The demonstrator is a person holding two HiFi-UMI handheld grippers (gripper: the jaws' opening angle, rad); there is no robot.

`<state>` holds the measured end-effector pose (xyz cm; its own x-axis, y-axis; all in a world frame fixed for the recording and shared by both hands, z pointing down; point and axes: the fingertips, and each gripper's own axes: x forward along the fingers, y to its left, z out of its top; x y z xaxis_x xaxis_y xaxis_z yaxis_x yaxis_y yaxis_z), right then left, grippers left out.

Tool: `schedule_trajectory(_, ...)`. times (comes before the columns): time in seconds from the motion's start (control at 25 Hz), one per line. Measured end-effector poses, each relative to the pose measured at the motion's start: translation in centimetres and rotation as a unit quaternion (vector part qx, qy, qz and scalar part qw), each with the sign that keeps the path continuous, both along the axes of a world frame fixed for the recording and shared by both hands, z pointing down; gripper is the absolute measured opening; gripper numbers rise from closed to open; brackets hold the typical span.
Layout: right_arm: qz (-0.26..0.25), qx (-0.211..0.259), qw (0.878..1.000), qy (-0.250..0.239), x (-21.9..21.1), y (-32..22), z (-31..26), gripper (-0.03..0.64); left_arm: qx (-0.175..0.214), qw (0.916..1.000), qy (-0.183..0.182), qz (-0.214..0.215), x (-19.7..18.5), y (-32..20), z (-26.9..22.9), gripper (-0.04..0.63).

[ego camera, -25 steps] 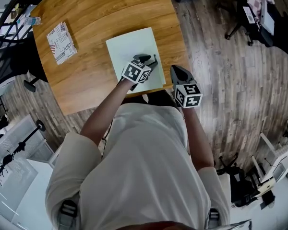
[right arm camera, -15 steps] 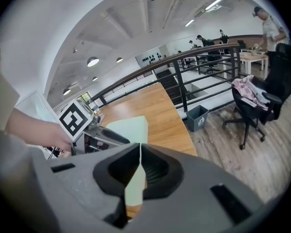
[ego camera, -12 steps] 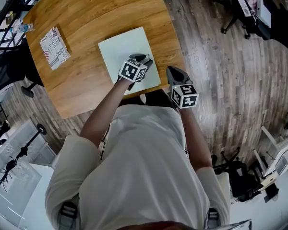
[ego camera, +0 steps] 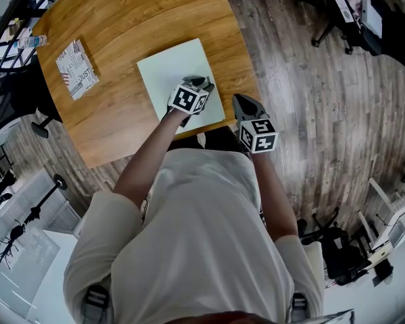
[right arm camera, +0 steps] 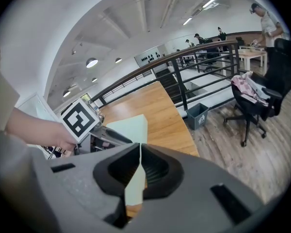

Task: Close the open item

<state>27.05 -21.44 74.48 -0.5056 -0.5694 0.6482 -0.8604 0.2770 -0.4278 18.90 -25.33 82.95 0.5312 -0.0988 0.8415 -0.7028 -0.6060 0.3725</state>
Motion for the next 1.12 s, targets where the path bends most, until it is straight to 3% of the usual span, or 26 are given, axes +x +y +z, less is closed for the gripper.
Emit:
schedule_trajectory(0.24, -0.007, 0.004, 1.000, -0.002, -0.2, -0.1, -0.3, 0.011, -0.001, 0.9995, 0.022, -0.022, -0.1, -0.3, -0.6, 0.121)
schedule_trajectory(0.36, -0.013, 0.013, 1.000, -0.003, -0.6, -0.5, -1.0, 0.011, 0.004, 0.9986, 0.040, -0.035, -0.2, -0.2, -1.3, 0.146)
schedule_trajectory(0.68, -0.043, 0.034, 0.998, 0.002, -1.9, -0.7, -2.6, 0.011, 0.028, 0.9965, 0.041, -0.067, -2.3, 0.4, -3.1, 0.147)
schedule_trajectory(1.12, -0.077, 0.075, 0.994, 0.017, -6.3, -1.2, -7.1, 0.011, 0.093, 0.9834, 0.085, -0.131, -8.1, 1.0, -10.7, 0.144)
